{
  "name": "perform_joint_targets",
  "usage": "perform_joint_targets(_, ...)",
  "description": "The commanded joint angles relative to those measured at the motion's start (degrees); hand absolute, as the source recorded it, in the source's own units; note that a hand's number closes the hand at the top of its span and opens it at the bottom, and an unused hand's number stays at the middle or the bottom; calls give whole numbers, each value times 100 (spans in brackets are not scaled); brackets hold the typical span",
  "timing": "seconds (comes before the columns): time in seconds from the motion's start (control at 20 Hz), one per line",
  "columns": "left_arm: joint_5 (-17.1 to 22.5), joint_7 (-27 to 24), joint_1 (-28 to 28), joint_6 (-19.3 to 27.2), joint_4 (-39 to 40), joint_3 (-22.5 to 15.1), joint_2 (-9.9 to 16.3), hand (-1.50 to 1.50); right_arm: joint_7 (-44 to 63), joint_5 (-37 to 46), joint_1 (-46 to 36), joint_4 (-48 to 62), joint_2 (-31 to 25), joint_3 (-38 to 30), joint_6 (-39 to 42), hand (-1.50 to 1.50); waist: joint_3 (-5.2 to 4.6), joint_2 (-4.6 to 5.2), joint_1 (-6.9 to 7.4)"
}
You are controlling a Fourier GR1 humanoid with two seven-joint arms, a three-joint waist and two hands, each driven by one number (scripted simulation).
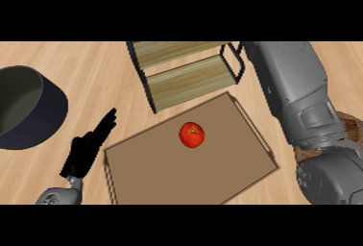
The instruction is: Pick the sweet potato from the placemat and place it in the tiered shelf
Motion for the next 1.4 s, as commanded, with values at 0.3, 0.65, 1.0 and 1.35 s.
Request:
perform_joint_targets(0.3,98,-13,264,41,-111,155,21,0,-54,-210,605,-82,-1431,-555,-804,-150,1,-96,-264)
perform_joint_targets(0.65,39,-188,319,91,116,247,24,0,-343,-595,1389,-445,-2186,-496,533,-150,0,-141,-378)
perform_joint_targets(1.0,-67,-278,330,151,135,224,-21,0,-710,-839,1916,-419,-3004,-354,1777,-150,0,-126,-336)
perform_joint_targets(1.35,-130,-282,266,163,299,237,-83,0,-499,-907,1974,-551,-3207,-4,2029,-150,-3,-135,-344)
